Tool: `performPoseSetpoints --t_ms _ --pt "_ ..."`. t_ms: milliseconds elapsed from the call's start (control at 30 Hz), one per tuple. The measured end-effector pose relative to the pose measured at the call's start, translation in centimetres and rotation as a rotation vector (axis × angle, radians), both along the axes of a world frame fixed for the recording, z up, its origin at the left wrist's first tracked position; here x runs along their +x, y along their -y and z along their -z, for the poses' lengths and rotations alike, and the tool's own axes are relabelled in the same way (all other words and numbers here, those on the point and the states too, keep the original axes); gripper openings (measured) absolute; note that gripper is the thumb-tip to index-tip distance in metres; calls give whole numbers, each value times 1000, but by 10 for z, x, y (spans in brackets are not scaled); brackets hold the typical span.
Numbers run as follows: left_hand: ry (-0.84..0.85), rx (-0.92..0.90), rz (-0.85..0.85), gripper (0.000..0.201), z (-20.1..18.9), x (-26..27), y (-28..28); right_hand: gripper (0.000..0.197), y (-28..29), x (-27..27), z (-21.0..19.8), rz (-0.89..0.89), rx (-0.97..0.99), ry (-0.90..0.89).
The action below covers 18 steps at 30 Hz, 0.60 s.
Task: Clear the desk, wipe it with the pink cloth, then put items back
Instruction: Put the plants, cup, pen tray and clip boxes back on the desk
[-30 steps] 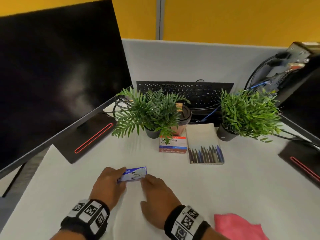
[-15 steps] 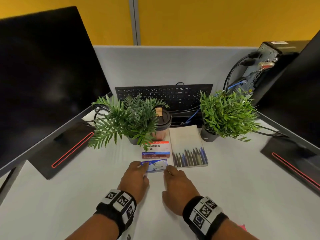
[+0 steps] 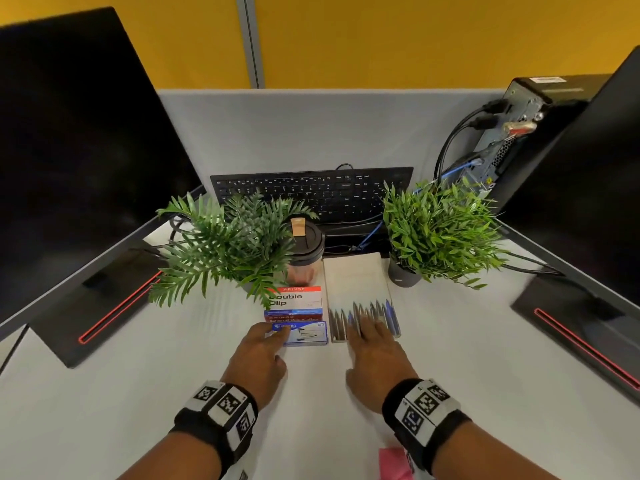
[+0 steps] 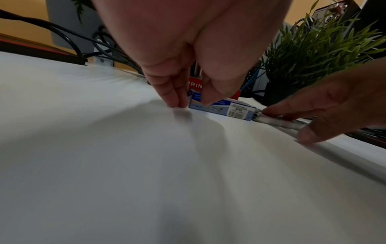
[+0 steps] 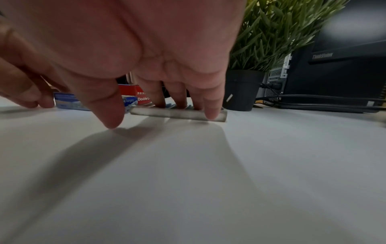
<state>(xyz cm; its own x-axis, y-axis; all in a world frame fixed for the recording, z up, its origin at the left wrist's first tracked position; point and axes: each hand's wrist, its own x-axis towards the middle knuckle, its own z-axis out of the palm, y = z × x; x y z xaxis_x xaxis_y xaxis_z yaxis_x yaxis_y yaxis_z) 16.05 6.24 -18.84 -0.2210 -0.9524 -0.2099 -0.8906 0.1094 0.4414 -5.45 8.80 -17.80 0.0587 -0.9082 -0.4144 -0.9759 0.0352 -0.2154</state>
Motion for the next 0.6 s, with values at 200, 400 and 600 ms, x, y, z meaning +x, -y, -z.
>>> performPoseSetpoints --t_ms 200,400,600 --pt "18 21 -11 54 -3 -1 0 75 2 4 2 22 40 -16" --pt "5 33 -48 54 -8 -4 -3 73 1 2 -11 29 17 14" --pt "-83 -109 -118 48 -18 4 -44 39 -62 -39 -48 21 -156 159"
